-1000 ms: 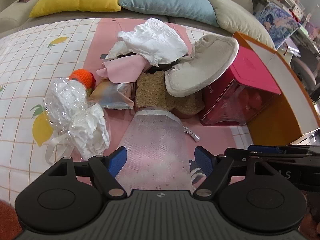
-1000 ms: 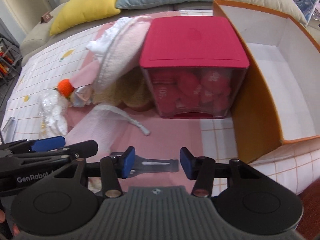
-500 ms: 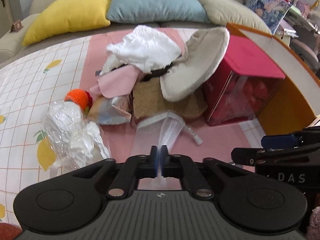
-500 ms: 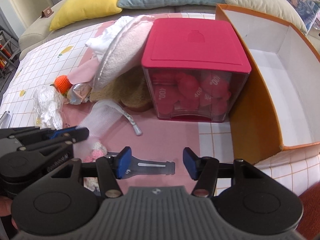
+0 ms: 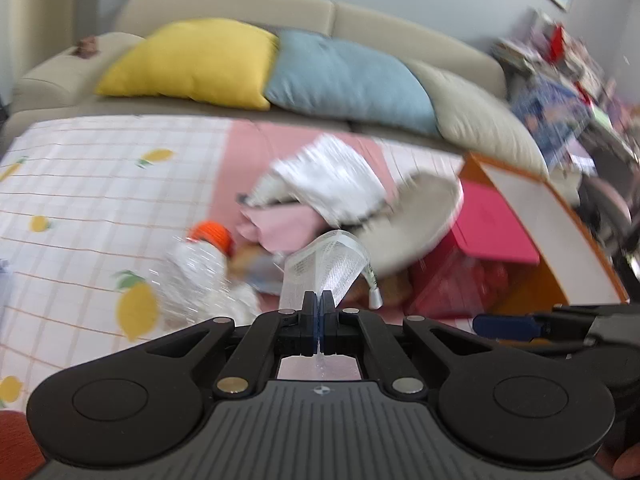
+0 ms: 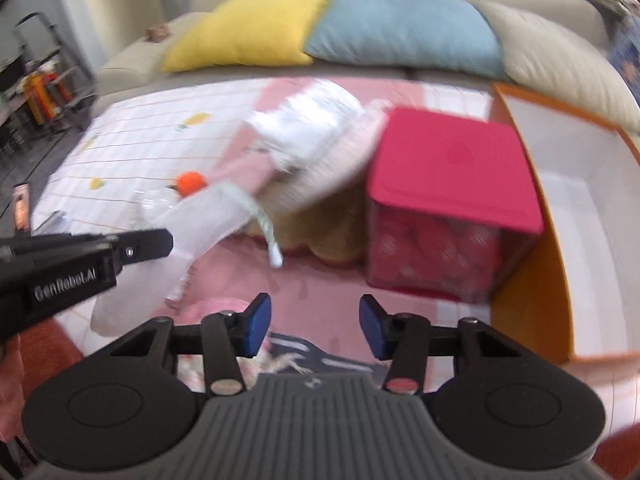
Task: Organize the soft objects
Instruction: 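Lift the mesh bag with the left gripper while the right gripper grasps the pink cloth, then carry the mesh bag and pink cloth with both grippers over the orange box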
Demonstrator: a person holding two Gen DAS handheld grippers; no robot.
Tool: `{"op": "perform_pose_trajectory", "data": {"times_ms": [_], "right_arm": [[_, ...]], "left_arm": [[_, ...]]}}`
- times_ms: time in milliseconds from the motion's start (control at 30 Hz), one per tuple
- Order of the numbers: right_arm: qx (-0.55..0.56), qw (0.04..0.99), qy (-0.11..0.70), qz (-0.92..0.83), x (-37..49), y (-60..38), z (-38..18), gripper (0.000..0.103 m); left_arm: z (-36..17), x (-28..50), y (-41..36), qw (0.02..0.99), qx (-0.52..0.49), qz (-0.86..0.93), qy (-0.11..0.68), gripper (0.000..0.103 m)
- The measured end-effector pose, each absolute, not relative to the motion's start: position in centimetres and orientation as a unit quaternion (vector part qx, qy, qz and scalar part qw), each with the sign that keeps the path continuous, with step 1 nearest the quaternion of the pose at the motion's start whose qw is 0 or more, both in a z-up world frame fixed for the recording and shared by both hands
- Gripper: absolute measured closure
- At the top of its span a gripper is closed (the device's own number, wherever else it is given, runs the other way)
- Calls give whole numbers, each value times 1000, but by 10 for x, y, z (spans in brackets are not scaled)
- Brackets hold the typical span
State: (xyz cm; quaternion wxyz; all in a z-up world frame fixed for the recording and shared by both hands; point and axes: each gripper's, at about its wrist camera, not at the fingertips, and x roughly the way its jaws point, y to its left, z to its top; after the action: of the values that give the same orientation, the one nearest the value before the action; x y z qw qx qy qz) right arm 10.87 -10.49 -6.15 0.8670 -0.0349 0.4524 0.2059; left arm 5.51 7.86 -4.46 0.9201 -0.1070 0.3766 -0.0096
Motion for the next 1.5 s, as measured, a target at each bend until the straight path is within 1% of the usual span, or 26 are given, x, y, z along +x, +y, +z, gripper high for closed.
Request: {"op": "perform_pose_trajectory", "data": {"times_ms": [200, 333, 500, 667, 800, 867, 967, 1000, 1033, 1067, 1100, 1133, 1200, 1500], "right_arm": [[-97, 871, 388, 285, 102, -68, -38, 55], [-130, 868, 361, 315, 117, -42, -36, 55], [-173, 866, 340, 323, 155, -7, -55, 55], [-214, 853, 344, 328, 188, 20, -89, 55], [-233, 844, 350, 332, 203, 34, -106, 50], [-245, 841, 347, 336, 205, 40, -112, 50], [-241, 841, 358, 326, 211, 42, -118, 55], [-239, 844, 356, 322, 212, 41, -118, 61], [-242, 846, 353, 318, 212, 41, -119, 69], [-243, 846, 353, 318, 212, 40, -118, 75], [-237, 845, 355, 323, 213, 37, -117, 95], [-229, 843, 358, 331, 213, 34, -115, 100], [-227, 848, 347, 330, 208, 30, -108, 103], [-165, 881, 301, 325, 178, -14, -52, 103]], "left_arm": [[-28, 54, 108, 930, -138, 43, 338, 103], [-36, 58, 122, 928, -152, 69, 334, 103], [-50, 68, 137, 923, -164, 91, 335, 103], [-63, 71, 142, 917, -175, 95, 345, 103], [-66, 72, 143, 914, -179, 97, 351, 103], [-66, 74, 141, 913, -180, 96, 353, 102], [-66, 76, 138, 913, -177, 91, 356, 102], [-66, 76, 137, 913, -175, 90, 357, 102], [-67, 77, 136, 913, -174, 89, 359, 102], [-67, 77, 135, 912, -173, 88, 360, 102], [-67, 77, 134, 912, -172, 88, 361, 102], [-67, 77, 133, 912, -171, 88, 362, 102], [-65, 76, 131, 913, -167, 87, 361, 102], [-51, 71, 120, 921, -153, 80, 348, 102]]}}
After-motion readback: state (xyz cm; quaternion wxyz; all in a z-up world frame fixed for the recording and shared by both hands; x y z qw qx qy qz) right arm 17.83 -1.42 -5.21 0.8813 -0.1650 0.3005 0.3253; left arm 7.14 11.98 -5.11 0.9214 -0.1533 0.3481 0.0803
